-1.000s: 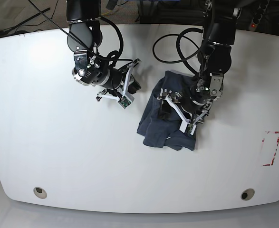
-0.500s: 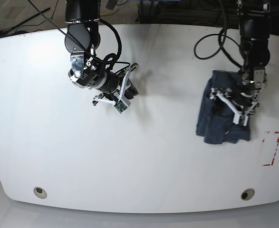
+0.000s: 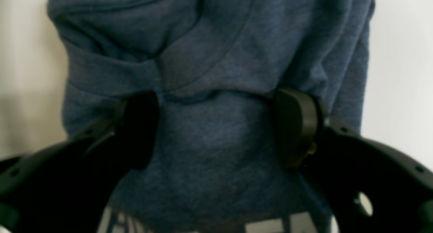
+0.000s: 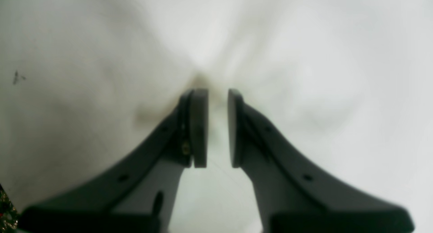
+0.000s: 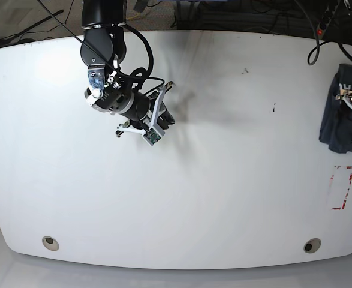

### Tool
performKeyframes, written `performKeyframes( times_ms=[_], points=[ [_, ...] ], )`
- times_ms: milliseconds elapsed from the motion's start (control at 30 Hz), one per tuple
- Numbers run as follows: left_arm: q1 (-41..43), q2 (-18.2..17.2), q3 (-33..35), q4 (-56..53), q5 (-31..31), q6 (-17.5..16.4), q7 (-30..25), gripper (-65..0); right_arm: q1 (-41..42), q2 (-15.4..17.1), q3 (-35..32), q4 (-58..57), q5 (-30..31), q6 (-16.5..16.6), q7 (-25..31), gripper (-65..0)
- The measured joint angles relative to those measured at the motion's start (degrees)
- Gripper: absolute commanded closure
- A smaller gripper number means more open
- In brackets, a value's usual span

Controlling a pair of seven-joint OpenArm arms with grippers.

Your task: Fold the T-shirt properly

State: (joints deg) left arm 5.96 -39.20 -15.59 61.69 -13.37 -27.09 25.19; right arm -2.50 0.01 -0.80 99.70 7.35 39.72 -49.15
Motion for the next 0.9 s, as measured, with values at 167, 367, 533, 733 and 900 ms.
performKeyframes(
  times_ms=[167,367,533,733,900],
  points=[
    [0.74,-3.04,-1.88,-0.72,1.77,-2.14,0.96,-48.6,-0.09,0.37,-0.02,0.00,-0.07,-0.02,0.00,-10.1],
    [0.70,-3.26,-8.26,6.69,1.88,-4.76,1.97,-48.6,-0.09,1.64,0.11,0.00,-0.07,0.20,0.02,-10.1],
    [0.85,-3.93,-8.92,16.37,2.49,-5.16,9.81,-48.5,0.20,4.50,-0.09,-0.02,0.04,0.35,1.16,-10.1],
    [0.20,3.41,-8.94,27.43,3.58,1.70,6.29,-48.6,0.09,10.08,0.07,-0.20,0.00,0.35,12.50,-10.1],
    [0.92,14.97,-4.85,29.57,12.44,5.68,-2.60,-48.6,-0.48,14.99,-0.02,-4.37,-0.09,-2.89,22.43,-10.1]
  ],
)
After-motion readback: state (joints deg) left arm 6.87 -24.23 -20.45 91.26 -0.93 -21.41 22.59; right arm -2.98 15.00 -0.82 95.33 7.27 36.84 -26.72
